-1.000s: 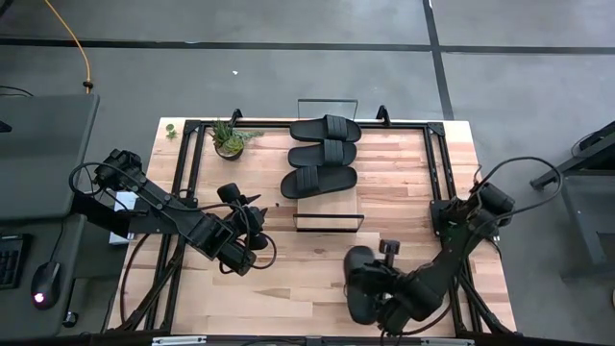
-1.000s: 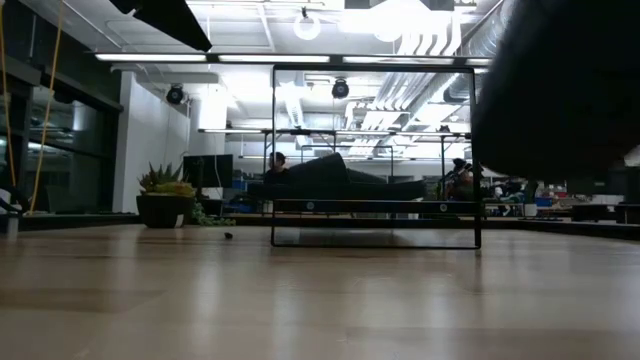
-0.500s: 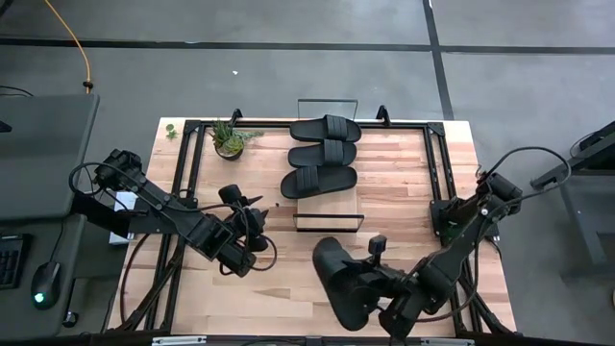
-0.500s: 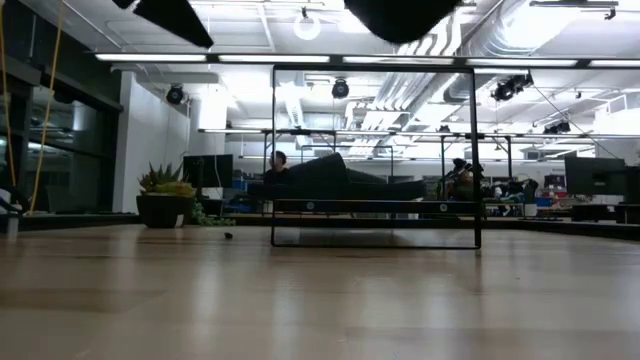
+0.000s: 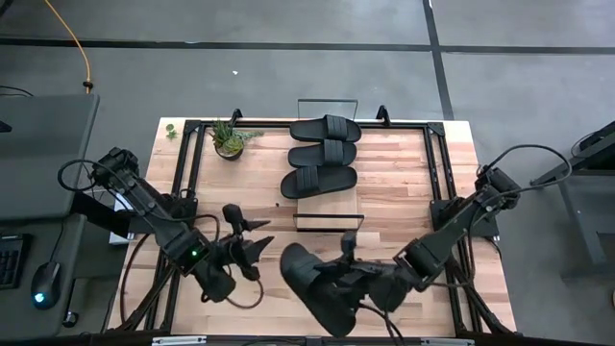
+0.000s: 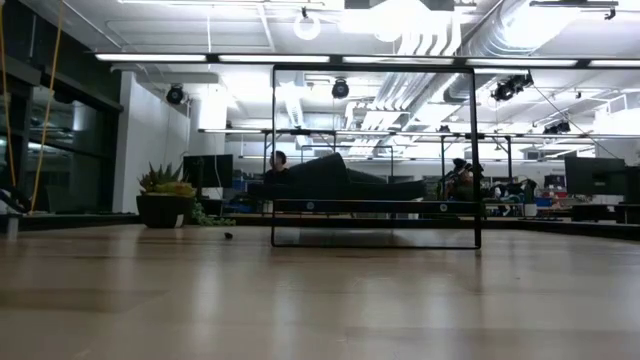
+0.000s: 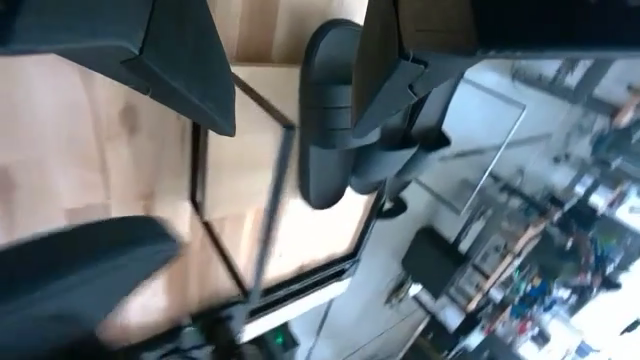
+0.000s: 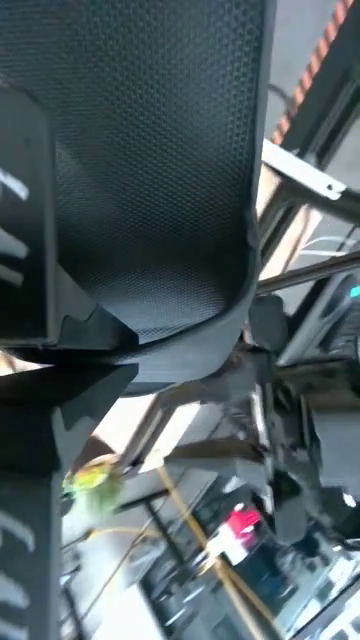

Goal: Pick and place slides into the shelf
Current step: Put the black slide on the shelf

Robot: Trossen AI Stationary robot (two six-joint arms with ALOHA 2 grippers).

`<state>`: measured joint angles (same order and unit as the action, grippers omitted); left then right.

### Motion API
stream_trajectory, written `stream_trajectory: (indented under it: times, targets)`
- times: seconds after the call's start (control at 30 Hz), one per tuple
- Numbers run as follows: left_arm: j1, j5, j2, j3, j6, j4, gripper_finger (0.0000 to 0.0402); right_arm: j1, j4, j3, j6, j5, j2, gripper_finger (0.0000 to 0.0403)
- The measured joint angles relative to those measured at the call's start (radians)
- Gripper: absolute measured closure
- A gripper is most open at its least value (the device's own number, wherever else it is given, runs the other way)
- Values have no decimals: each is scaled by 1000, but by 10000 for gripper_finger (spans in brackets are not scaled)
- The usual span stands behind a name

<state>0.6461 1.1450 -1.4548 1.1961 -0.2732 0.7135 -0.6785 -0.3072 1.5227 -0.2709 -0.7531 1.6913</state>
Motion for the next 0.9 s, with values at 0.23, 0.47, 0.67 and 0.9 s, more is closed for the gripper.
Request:
stream_trajectory:
  times: [0.23,0.47,0.67,0.9]
  targets:
    - [82,-21,0,-1,124,-52,218,74,112,0,-111,176,0,403]
    - [117,-169,5,-1,301,-220,218,117,162,0,-123,363,1,403]
    - [113,-310,5,-1,433,-358,218,130,218,0,-173,451,2,403]
    - [114,-356,5,-1,477,-391,218,131,304,0,-266,589,2,403]
